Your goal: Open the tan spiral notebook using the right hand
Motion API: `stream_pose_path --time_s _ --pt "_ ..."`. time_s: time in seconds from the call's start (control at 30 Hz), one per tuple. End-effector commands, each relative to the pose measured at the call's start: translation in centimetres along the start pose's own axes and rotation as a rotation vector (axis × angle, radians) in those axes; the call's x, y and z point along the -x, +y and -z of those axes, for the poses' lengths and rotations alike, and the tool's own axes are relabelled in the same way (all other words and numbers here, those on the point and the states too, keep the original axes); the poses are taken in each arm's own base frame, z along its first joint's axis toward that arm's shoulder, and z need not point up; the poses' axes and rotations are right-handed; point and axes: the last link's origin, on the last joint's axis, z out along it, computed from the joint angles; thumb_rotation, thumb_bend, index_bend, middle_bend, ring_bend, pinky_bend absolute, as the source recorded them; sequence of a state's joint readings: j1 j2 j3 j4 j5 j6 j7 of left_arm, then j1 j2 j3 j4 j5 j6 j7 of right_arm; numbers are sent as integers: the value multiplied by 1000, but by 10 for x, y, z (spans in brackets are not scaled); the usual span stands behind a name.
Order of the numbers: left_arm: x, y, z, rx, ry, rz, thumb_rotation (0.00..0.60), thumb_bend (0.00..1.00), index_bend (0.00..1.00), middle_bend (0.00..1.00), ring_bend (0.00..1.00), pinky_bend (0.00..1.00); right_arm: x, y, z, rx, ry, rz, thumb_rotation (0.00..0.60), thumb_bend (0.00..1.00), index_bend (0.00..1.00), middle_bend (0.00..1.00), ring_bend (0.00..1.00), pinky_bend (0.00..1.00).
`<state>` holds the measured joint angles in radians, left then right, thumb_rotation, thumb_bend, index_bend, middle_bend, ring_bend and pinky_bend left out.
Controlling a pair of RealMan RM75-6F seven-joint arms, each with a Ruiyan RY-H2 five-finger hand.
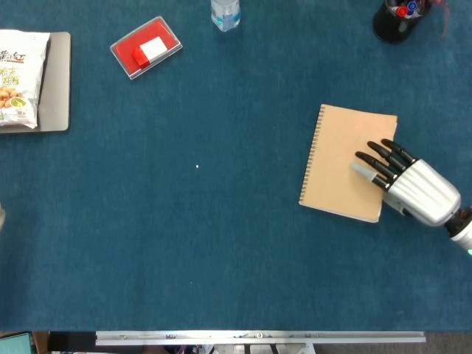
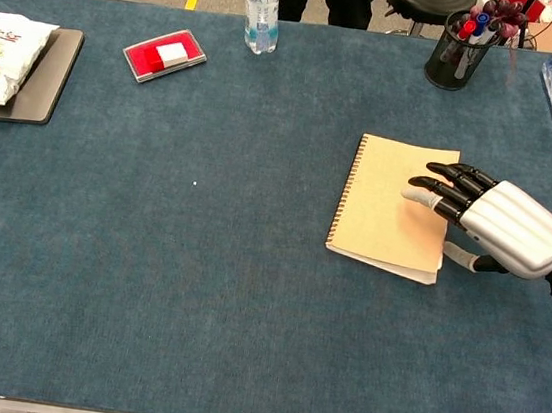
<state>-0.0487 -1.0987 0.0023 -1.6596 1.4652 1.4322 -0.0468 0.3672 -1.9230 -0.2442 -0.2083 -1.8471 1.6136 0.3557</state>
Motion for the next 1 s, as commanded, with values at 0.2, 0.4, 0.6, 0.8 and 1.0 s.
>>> stream_pose_path --time_s 0.2,0.4,0.6,0.8,1.0 --pt "0 0 0 0 0 0 600 300 661 611 574 718 2 2 1 11 -16 0 600 367 207 155 20 137" --pt "0 0 0 0 0 0 600 300 660 611 573 718 3 2 1 13 -21 -1 600 367 405 163 20 137" --pt "-1 0 0 0 1 1 600 301 661 611 573 718 3 2 1 16 -19 -2 600 366 531 169 20 137" --pt "-1 0 0 0 1 -1 600 300 660 612 573 718 2 2 0 22 -11 -6 600 368 579 176 23 137" --pt "0 0 0 -1 0 -1 600 300 661 612 574 718 1 2 -3 32 8 -14 600 387 606 185 30 137"
